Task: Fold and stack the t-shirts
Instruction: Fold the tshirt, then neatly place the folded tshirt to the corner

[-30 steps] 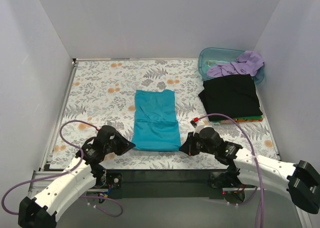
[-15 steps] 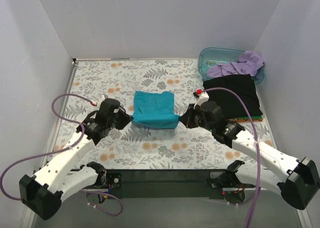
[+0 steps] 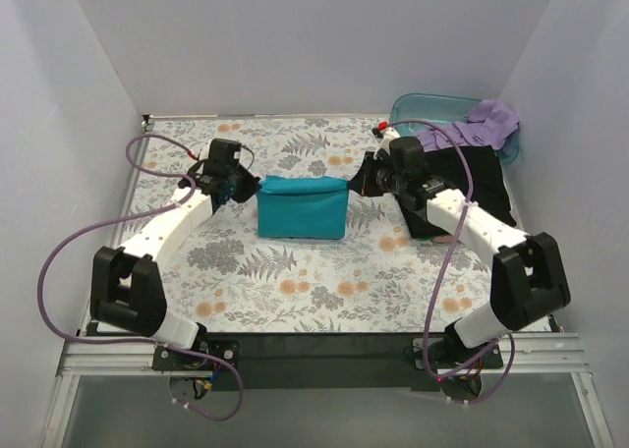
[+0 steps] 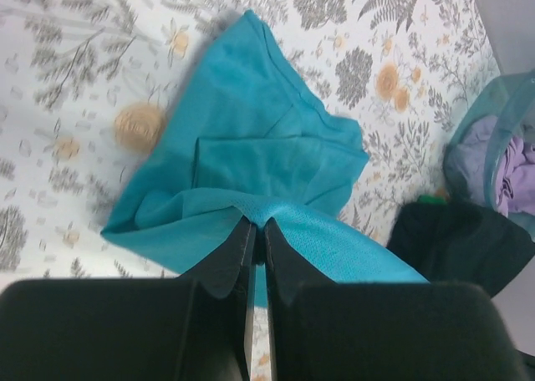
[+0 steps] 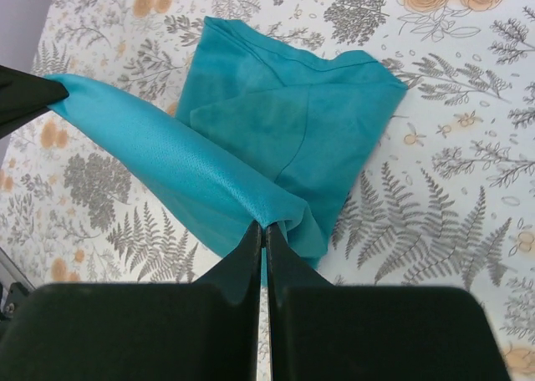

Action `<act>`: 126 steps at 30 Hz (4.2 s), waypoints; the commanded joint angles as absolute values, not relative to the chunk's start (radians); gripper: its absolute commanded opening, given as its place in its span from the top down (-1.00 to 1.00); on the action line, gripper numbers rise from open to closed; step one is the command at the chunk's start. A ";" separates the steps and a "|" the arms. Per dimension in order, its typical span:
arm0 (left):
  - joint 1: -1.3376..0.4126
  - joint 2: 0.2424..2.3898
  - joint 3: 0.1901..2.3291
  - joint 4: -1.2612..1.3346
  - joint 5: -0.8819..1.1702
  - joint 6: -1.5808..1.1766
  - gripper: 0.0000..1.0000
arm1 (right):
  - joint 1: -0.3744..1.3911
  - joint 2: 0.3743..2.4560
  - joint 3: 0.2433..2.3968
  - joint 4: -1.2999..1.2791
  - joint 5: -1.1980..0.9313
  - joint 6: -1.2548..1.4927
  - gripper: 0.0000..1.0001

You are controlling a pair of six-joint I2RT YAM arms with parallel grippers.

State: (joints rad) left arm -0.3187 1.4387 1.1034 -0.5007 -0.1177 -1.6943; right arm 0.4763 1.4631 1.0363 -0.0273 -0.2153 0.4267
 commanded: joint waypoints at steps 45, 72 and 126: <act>-0.204 1.019 0.620 -0.457 0.017 -1.617 -0.96 | 0.609 2.055 1.315 -0.083 0.145 0.578 -0.15; -0.203 1.022 0.624 -0.469 -0.038 -1.608 -0.96 | 0.738 1.537 0.986 -0.330 0.776 -0.202 0.97; -0.204 0.991 0.650 -0.506 -0.092 -1.620 -0.96 | 0.011 1.601 1.359 -0.448 0.527 -0.298 -0.97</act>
